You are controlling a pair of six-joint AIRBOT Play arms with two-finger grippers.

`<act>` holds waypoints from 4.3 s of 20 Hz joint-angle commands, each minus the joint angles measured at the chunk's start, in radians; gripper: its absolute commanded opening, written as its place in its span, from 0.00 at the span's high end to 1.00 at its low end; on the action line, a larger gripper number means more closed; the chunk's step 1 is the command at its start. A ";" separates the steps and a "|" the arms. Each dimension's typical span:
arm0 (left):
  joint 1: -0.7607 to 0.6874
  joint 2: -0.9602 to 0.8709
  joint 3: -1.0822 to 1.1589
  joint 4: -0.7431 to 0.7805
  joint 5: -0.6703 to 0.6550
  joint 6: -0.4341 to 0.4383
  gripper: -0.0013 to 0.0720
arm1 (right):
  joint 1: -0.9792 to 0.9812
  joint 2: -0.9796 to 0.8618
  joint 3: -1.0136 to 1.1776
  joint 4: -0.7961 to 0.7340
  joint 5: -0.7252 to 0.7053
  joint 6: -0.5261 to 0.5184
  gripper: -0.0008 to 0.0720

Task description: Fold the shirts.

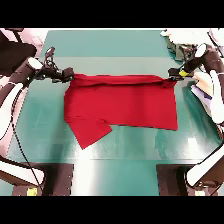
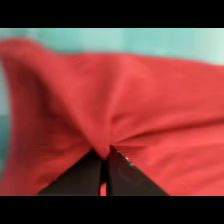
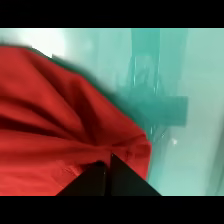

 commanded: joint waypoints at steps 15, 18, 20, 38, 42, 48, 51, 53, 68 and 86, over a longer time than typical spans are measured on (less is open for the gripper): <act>0.249 0.110 -0.177 0.041 -0.433 0.052 0.37 | -0.216 0.487 -0.634 0.245 0.060 -0.027 0.23; 0.296 0.196 -0.333 -0.005 -0.463 0.113 0.37 | -0.366 0.582 -0.917 0.424 -0.011 -0.124 0.23; 0.288 0.213 -0.397 -0.059 -0.477 0.138 0.37 | -0.428 0.607 -1.028 0.431 -0.006 -0.173 0.23; 0.229 0.215 -0.568 -0.146 -0.470 0.213 0.37 | -0.394 0.610 -1.267 0.562 -0.111 -0.301 0.64; 0.173 0.215 -0.570 -0.128 -0.492 0.196 0.37 | -0.346 0.610 -1.266 0.562 -0.144 -0.301 0.96; 0.100 0.282 -0.719 -0.080 -0.441 0.178 0.37 | -0.347 0.610 -1.265 0.562 -0.144 -0.301 0.96; 0.100 0.387 -0.794 -0.092 -0.354 0.171 0.38 | -0.347 0.610 -1.265 0.562 -0.145 -0.301 0.96; 0.100 0.436 -0.829 -0.127 -0.262 0.160 0.44 | -0.347 0.610 -1.265 0.562 -0.143 -0.302 0.96; -0.019 0.589 -0.536 -0.163 -0.006 0.109 0.94 | -0.381 0.901 -1.188 0.693 -0.295 -0.298 0.96; -0.184 0.237 -0.398 -0.245 0.570 0.082 0.94 | -0.142 0.304 -0.607 0.683 -0.469 -0.175 0.96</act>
